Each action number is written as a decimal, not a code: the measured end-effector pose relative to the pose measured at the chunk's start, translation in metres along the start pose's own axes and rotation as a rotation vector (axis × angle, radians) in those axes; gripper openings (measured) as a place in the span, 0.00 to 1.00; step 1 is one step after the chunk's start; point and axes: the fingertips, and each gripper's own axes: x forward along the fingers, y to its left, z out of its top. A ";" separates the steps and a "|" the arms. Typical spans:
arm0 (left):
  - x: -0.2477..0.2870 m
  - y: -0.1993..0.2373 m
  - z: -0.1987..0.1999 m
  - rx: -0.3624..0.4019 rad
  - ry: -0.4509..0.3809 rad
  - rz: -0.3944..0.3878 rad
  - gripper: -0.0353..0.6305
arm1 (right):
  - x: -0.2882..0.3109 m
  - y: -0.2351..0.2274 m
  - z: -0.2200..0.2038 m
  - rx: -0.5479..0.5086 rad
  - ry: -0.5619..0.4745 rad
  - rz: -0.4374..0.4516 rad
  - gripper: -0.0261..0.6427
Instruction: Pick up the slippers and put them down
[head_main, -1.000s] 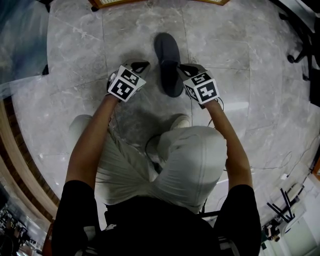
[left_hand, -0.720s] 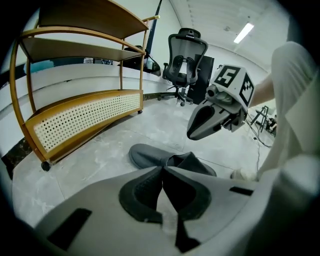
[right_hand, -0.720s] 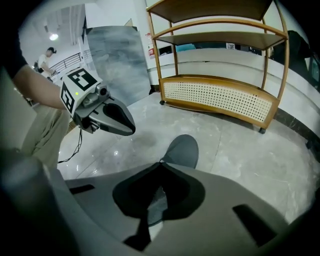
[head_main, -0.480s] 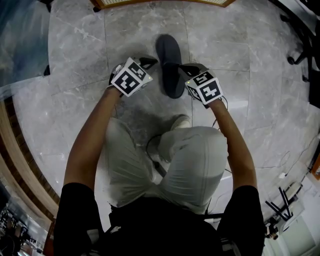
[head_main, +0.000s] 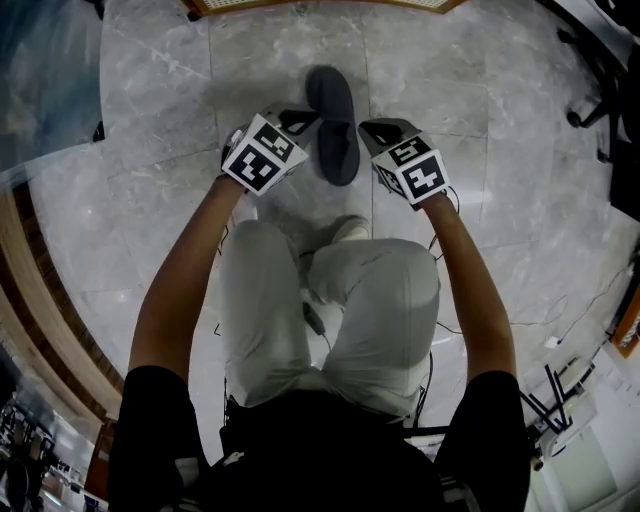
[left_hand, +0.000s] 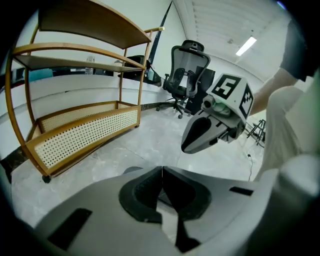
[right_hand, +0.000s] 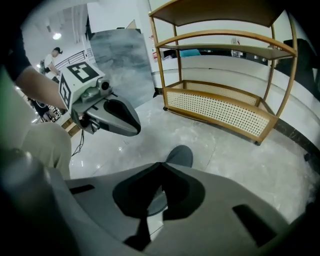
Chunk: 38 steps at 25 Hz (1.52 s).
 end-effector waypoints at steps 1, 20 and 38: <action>-0.008 -0.004 0.005 0.008 0.012 0.000 0.06 | -0.007 0.005 0.005 0.000 0.007 0.014 0.04; -0.215 -0.089 0.173 0.022 0.061 0.013 0.06 | -0.260 0.074 0.135 0.077 -0.048 0.020 0.04; -0.436 -0.149 0.332 -0.060 -0.063 0.111 0.06 | -0.483 0.169 0.291 0.074 -0.155 -0.058 0.04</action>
